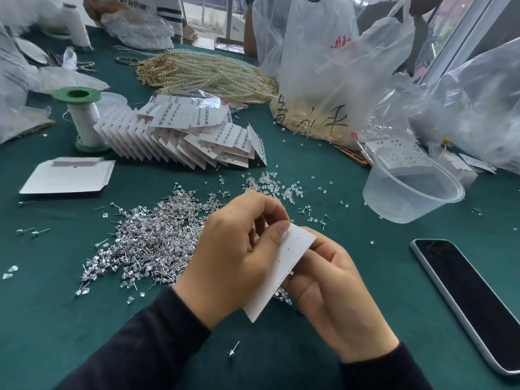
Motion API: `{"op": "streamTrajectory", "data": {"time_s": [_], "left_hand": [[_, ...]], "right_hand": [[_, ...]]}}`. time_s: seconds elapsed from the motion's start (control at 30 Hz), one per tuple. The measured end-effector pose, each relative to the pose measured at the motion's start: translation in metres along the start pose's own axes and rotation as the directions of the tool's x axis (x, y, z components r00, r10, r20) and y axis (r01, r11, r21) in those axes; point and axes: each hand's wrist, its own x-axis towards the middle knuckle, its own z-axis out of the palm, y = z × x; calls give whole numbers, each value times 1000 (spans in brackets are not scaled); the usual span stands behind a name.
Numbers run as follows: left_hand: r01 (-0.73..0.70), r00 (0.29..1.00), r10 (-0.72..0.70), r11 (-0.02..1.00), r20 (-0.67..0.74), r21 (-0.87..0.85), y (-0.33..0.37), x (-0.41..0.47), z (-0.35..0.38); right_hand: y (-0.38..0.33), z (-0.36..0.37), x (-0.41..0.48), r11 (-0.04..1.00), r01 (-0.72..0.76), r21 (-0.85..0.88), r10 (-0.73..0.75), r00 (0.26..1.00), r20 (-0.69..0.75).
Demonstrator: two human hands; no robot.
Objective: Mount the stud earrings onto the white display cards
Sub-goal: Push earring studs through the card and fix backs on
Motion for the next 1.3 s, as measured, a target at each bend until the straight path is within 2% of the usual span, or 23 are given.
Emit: {"op": "streamTrajectory", "data": {"time_s": [0.2,0.3,0.43,0.5,0.67,0.8,0.87,0.93,1.0,1.03,1.1,1.17,1.23,1.3], "left_hand": [[38,999,-36,996,22,-86,2,0,-1],[-5,999,8,997,39,-82,3,-1,-1],[-6,996,13,997,93,-78,6,-4,0],[13,994,-3,996,106,-87,7,-5,1],[9,995,2,994,97,-111,4,-2,1],[-31,997,29,999,77,28,-1,-1,0],[-7,1000,5,998,25,67,-4,-1,-1],[43,999,-41,995,-26,89,-6,0,-3],[93,995,-91,994,-44,51,-9,2,-5],[121,992,-120,992,-47,18,-11,3,-6],[173,983,-176,984,-59,-48,-13,5,-8],[202,975,-209,975,-73,-89,-16,6,-9],[214,972,-220,973,-79,-87,-16,5,-9],[225,970,-229,972,-79,-62,-16,5,-9]], "right_hand": [[1,-2,0,994,106,-33,-108,992,-66],[4,-5,1,981,161,-105,-170,981,-89],[8,-7,2,877,298,-377,-380,911,-162],[10,-6,2,820,360,-445,-471,867,-166],[11,-3,3,722,415,-554,-570,810,-136],[12,-3,3,630,449,-634,-634,769,-86],[9,-4,4,622,465,-630,-632,773,-54],[-2,-15,5,635,429,-643,-635,764,-117],[-19,-41,6,602,296,-741,-655,714,-247],[-29,-58,6,546,169,-821,-653,699,-291],[-44,-90,6,373,-149,-916,-598,716,-360],[-49,-110,5,271,-328,-905,-519,742,-424],[-44,-114,5,256,-353,-900,-462,774,-434],[-37,-108,7,242,-298,-923,-466,799,-380]]}}
